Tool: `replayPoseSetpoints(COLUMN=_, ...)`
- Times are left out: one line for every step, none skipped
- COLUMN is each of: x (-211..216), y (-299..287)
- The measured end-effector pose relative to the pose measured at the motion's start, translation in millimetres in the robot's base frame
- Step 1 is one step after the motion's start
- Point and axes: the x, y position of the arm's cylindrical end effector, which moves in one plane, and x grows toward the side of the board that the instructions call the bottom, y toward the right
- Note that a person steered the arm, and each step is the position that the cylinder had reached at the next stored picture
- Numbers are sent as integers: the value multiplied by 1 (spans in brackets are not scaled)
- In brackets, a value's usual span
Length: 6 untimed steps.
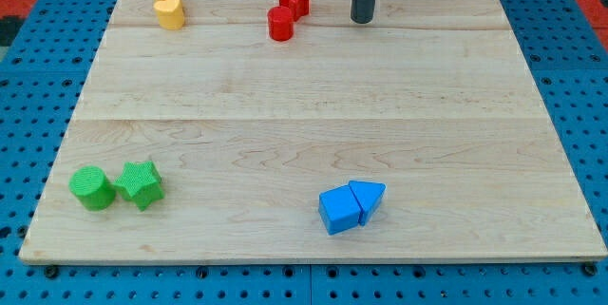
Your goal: Point your arm to the left of the blue cube
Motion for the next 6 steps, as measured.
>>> replayPoseSetpoints(x=0, y=0)
replayPoseSetpoints(x=0, y=0)
replayPoseSetpoints(x=12, y=19)
replayPoseSetpoints(x=65, y=45)
replayPoseSetpoints(x=138, y=43)
replayPoseSetpoints(x=204, y=0)
